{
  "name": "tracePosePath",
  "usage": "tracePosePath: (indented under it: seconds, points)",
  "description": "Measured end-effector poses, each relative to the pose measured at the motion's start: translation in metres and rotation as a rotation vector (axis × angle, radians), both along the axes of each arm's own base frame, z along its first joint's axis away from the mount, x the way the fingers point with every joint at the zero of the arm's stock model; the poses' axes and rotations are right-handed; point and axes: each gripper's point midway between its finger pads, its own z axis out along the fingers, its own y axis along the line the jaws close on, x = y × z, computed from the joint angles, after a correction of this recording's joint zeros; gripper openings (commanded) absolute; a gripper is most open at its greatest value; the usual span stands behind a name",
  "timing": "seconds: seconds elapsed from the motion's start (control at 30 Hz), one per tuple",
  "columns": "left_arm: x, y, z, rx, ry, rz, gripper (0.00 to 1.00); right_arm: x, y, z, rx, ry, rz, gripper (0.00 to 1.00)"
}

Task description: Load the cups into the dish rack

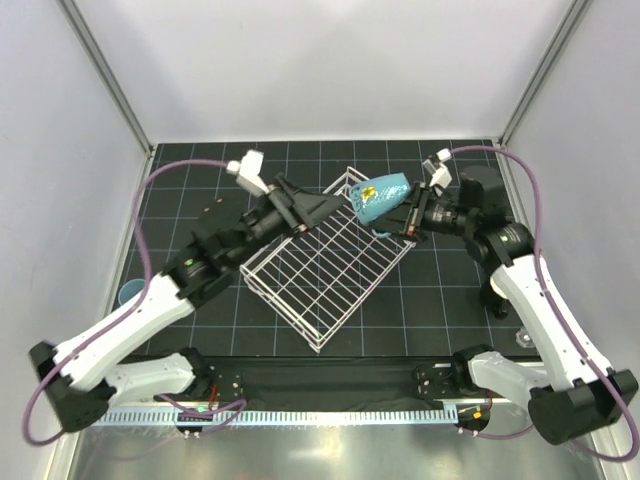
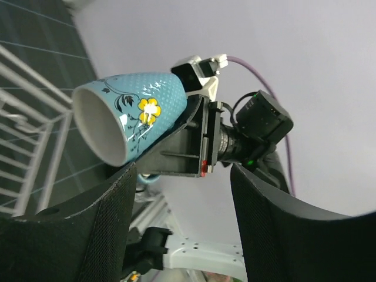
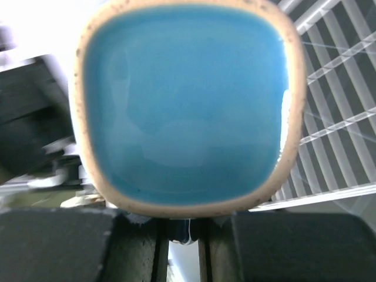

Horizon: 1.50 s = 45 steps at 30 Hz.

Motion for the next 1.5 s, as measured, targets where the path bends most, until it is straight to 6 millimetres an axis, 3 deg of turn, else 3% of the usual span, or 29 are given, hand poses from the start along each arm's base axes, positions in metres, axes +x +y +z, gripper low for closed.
tracePosePath:
  seconds: [0.13, 0.33, 0.57, 0.7, 0.93, 1.1, 1.5]
  points:
    - [-0.001, 0.052, -0.016, 0.137, 0.059, 0.188, 0.64, 0.017, 0.007, -0.039, -0.211, 0.024, 0.007, 0.04]
    - [-0.008, 0.121, -0.038, 0.300, 0.128, 0.407, 0.64, 0.022, 0.020, -0.092, -0.520, -0.001, 0.092, 0.04]
    - [-0.026, 0.170, -0.056, 0.369, 0.182, 0.519, 0.64, 0.023, 0.042, -0.136, -0.800, -0.102, 0.209, 0.04]
    - [-0.037, 0.192, -0.059, 0.367, 0.203, 0.561, 0.64, 0.019, 0.070, -0.157, -0.913, -0.167, 0.308, 0.04]
    - [-0.049, 0.214, -0.057, 0.323, 0.219, 0.605, 0.64, 0.011, 0.120, -0.191, -0.999, -0.226, 0.455, 0.04]
    - [-0.049, 0.218, -0.065, 0.353, 0.237, 0.619, 0.64, 0.014, 0.143, -0.200, -1.017, -0.264, 0.494, 0.04]
    - [-0.048, 0.222, -0.065, 0.358, 0.235, 0.638, 0.64, 0.006, 0.161, -0.210, -1.049, -0.391, 0.562, 0.04]
